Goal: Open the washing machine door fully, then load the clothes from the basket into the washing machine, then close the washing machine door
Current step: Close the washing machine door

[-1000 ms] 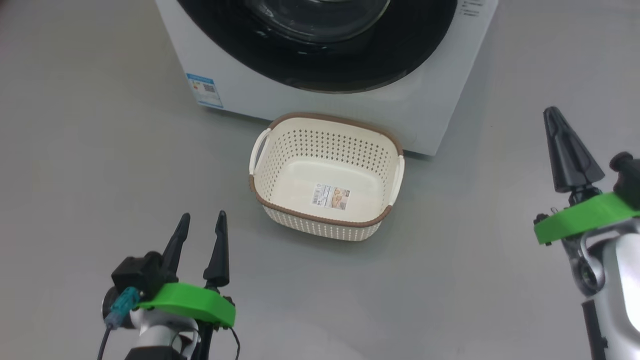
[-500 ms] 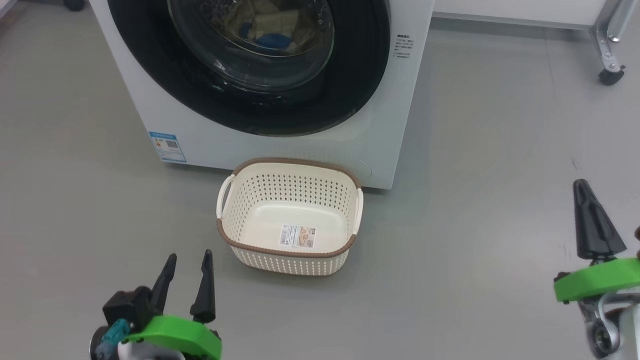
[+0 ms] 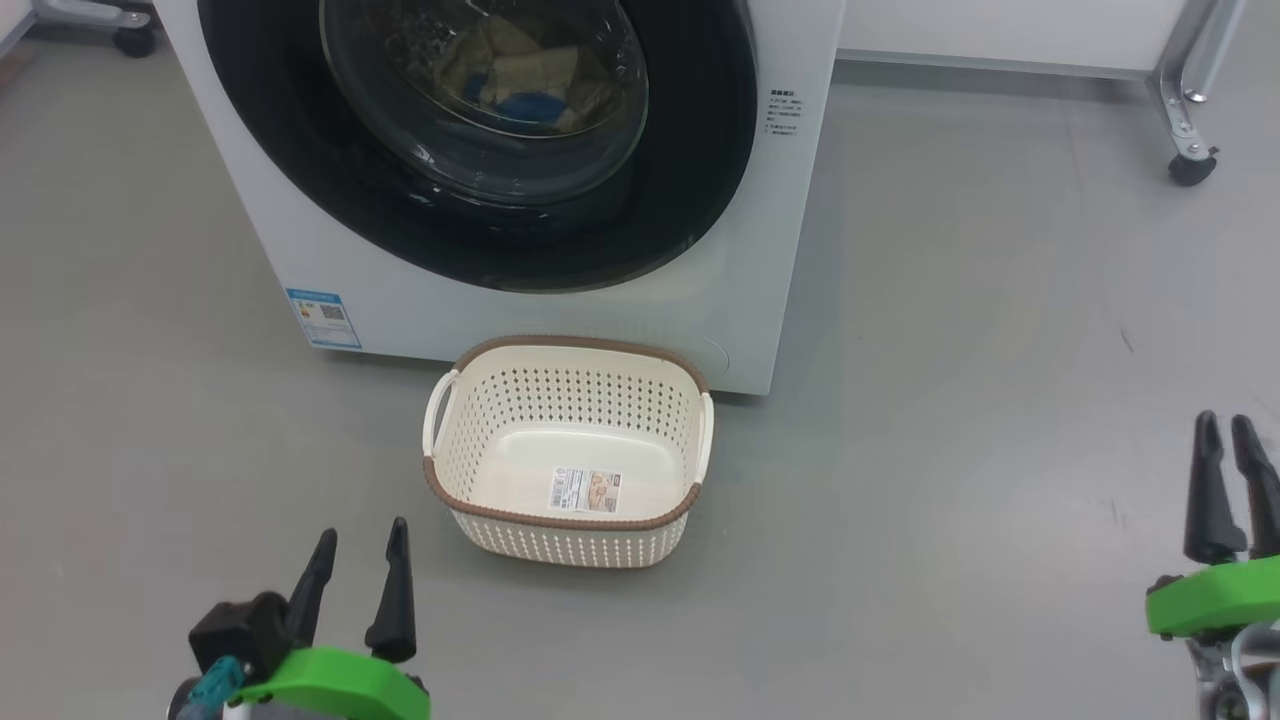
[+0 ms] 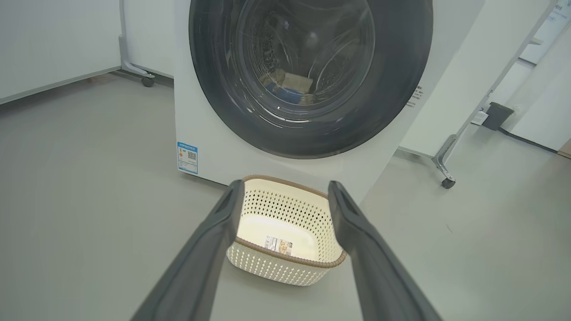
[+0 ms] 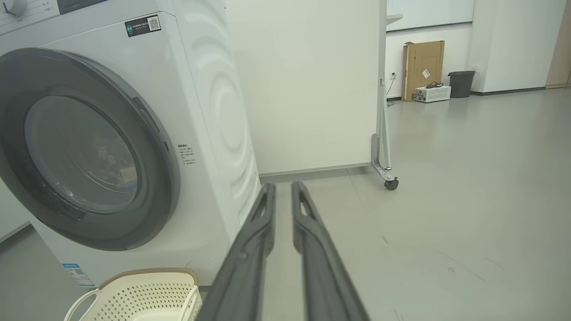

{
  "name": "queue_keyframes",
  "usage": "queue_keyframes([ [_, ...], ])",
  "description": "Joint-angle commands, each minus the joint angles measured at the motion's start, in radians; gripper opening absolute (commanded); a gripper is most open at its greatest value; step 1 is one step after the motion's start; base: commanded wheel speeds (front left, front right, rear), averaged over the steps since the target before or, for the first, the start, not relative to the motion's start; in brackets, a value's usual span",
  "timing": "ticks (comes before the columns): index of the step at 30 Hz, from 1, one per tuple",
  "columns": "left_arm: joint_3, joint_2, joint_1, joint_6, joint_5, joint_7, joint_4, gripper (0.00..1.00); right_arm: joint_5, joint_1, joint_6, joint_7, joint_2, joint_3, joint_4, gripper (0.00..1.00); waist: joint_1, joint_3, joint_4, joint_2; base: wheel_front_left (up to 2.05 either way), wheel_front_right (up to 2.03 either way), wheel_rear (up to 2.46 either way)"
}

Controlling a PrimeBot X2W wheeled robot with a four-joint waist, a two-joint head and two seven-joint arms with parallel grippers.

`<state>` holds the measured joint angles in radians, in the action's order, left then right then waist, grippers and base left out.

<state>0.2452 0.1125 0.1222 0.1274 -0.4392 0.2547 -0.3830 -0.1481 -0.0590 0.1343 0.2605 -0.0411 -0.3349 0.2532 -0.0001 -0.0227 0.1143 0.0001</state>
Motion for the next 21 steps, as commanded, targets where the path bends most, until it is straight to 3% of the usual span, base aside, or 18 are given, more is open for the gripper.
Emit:
queue_keyframes([
  [1, -0.048, 0.011, 0.024, 0.003, -0.007, 0.007, 0.027, 1.0, 0.001, -0.021, -0.004, 0.001, -0.009, 0.019, -0.024, 1.0, 0.0001, -0.002, 0.0, -0.0001, 0.0, 0.0, 0.0],
  [13, -0.063, -0.003, 0.027, 0.003, -0.024, 0.007, -0.016, 1.0, -0.011, -0.023, -0.004, 0.001, -0.009, 0.034, -0.004, 1.0, 0.0001, -0.005, -0.001, -0.0001, 0.0, 0.0, 0.0],
  [21, -0.085, -0.003, 0.029, 0.003, 0.05, 0.007, 0.001, 1.0, -0.011, -0.023, -0.004, 0.001, -0.009, 0.034, -0.006, 1.0, 0.0001, -0.006, 0.002, -0.0001, 0.0, 0.0, 0.0],
])
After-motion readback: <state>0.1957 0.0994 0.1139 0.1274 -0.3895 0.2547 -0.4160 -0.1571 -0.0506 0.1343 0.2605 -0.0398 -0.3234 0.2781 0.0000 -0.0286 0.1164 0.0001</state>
